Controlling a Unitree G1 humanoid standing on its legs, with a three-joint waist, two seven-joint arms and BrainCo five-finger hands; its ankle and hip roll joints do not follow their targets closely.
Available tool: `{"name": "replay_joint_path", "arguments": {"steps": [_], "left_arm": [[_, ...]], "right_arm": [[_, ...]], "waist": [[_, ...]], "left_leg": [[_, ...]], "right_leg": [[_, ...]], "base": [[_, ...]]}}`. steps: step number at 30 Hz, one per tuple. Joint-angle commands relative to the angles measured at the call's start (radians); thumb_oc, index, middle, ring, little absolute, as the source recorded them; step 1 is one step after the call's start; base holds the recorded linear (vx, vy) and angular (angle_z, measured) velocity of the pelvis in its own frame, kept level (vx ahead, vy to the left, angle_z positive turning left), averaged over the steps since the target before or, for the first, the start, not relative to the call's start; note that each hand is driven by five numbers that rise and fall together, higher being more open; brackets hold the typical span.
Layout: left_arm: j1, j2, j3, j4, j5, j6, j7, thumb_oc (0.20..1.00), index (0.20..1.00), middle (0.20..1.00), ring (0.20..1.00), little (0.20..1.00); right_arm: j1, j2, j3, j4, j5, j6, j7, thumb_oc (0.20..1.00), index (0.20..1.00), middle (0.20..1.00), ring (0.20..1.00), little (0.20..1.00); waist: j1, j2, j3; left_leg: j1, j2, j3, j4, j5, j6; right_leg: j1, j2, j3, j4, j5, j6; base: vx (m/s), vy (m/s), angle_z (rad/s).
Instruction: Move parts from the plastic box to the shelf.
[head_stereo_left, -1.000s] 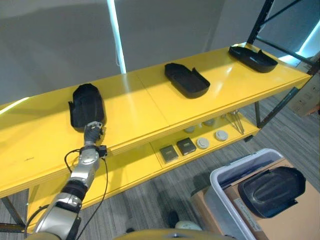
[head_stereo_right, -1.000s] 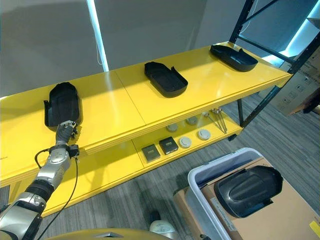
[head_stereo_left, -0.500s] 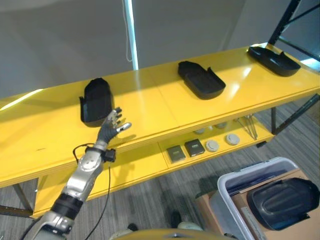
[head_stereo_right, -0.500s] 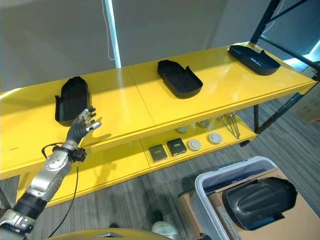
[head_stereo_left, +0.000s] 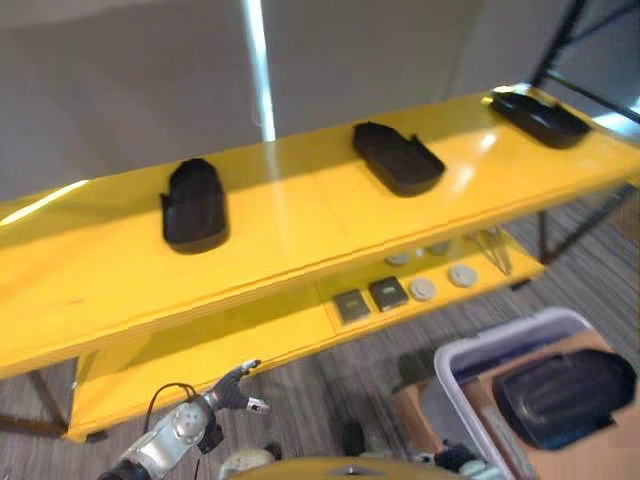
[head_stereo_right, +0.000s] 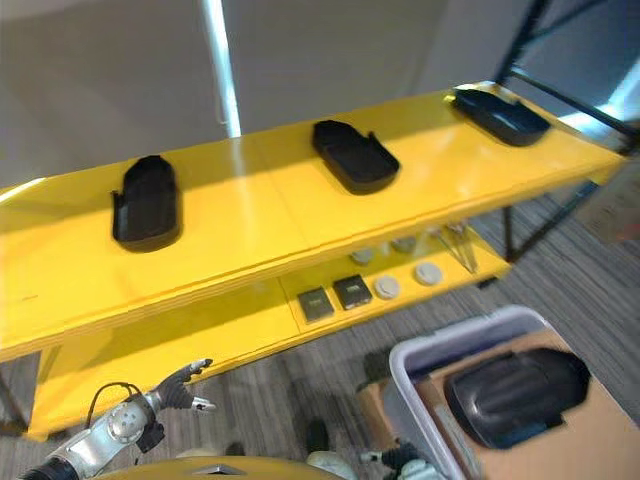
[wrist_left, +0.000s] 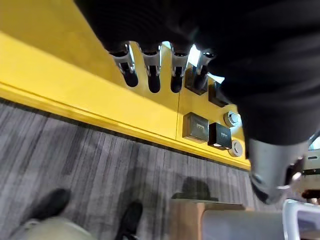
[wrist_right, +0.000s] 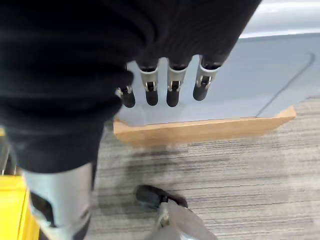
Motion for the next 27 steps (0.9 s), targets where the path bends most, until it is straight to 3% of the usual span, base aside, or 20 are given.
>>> {"name": "replay_joint_path", "arguments": {"steps": [1,2,4,7,10,12,14,19,23,27], "left_arm": [[-0.056,-0.049,0.044,0.111,-0.024,0.016,0.102,1.0,1.0,1.0,1.0,1.0],[-0.058,-0.097,0.058,0.26,-0.029,0.041,0.135,1.0,1.0,1.0,1.0,1.0],[-0.072,-0.146,0.093,0.436,-0.03,0.024,0.153,1.0,1.0,1.0,1.0,1.0],[-0.081,-0.186,0.164,0.609,0.033,0.077,0.157,1.0,1.0,1.0,1.0,1.0],[-0.071,-0.184,0.189,0.636,0.044,0.085,0.16,1.0,1.0,1.0,1.0,1.0],[-0.052,-0.165,0.237,0.657,0.01,0.099,0.141,1.0,1.0,1.0,1.0,1.0],[-0.05,-0.162,0.254,0.666,0.003,0.101,0.13,1.0,1.0,1.0,1.0,1.0],[-0.076,-0.173,0.246,0.665,-0.037,0.145,0.13,1.0,1.0,1.0,1.0,1.0],[-0.094,-0.194,0.242,0.669,-0.009,0.146,0.146,1.0,1.0,1.0,1.0,1.0],[-0.1,-0.204,0.238,0.672,0.004,0.143,0.158,1.0,1.0,1.0,1.0,1.0]], "right_arm": [[0.061,-0.018,-0.009,0.04,0.073,0.005,-0.003,1.0,1.0,1.0,1.0,1.0],[0.068,-0.008,-0.017,0.039,0.093,-0.002,-0.005,1.0,1.0,1.0,1.0,1.0],[0.07,0.01,-0.024,0.038,0.098,0.0,-0.008,1.0,1.0,1.0,1.0,1.0],[0.084,0.043,-0.054,0.056,0.084,-0.002,-0.007,1.0,1.0,1.0,1.0,1.0],[0.09,0.048,-0.063,0.066,0.056,-0.008,0.002,1.0,1.0,1.0,1.0,1.0],[0.088,0.053,-0.075,0.099,0.036,-0.034,0.005,1.0,1.0,1.0,1.0,1.0],[0.085,0.052,-0.099,0.115,0.032,-0.036,0.015,1.0,1.0,1.0,1.0,1.0],[0.083,0.054,-0.136,0.143,0.07,-0.055,0.027,1.0,1.0,1.0,1.0,1.0],[0.085,0.081,-0.145,0.141,0.092,-0.071,0.025,1.0,1.0,1.0,1.0,1.0],[0.089,0.101,-0.151,0.148,0.139,-0.116,0.017,1.0,1.0,1.0,1.0,1.0]], "waist": [[-0.022,0.015,0.009],[-0.034,0.012,0.015],[-0.046,0.01,0.019],[-0.069,0.011,0.033],[-0.065,0.011,0.044],[-0.03,0.006,0.067],[-0.011,0.004,0.075],[-0.018,0.013,0.063],[-0.014,-0.001,0.047],[-0.032,-0.01,0.034]], "left_leg": [[-0.065,0.046,0.124,0.113,-0.08,-0.033],[-0.062,0.042,0.14,0.114,-0.084,-0.027],[-0.055,0.032,0.147,0.104,-0.082,-0.02],[-0.032,0.019,0.17,0.08,-0.077,-0.011],[-0.018,0.021,0.203,0.07,-0.075,-0.012],[0.011,0.029,0.293,0.051,-0.078,-0.014],[0.03,0.032,0.348,0.035,-0.085,-0.004],[0.039,0.044,0.395,0.022,-0.112,0.025],[0.045,0.064,0.435,-0.011,-0.107,0.013],[0.057,0.096,0.449,-0.02,-0.101,-0.004]], "right_leg": [[0.096,-0.017,-0.122,-0.005,-0.074,0.071],[0.083,-0.025,-0.116,-0.005,-0.055,0.08],[0.059,-0.03,-0.104,-0.005,-0.041,0.091],[-0.004,-0.042,-0.111,-0.005,-0.022,0.111],[-0.015,-0.058,-0.169,-0.005,-0.019,0.116],[-0.024,-0.111,-0.362,-0.001,0.0,0.135],[-0.018,-0.146,-0.451,0.049,0.006,0.136],[-0.015,-0.172,-0.476,0.174,-0.031,0.133],[0.011,-0.154,-0.529,0.082,-0.018,0.154],[0.03,-0.116,-0.511,0.062,-0.031,0.138]], "base": [[-0.2,0.154,-1.46],[-0.21,0.152,-0.88],[-0.16,0.112,-0.43],[-0.15,0.119,-0.69],[-0.09,0.053,-0.61],[-0.16,0.015,-0.84],[-0.12,-0.009,-1.73],[-0.01,-0.089,-0.77],[0.08,-0.285,-0.5],[0.13,-0.26,-0.24]]}}
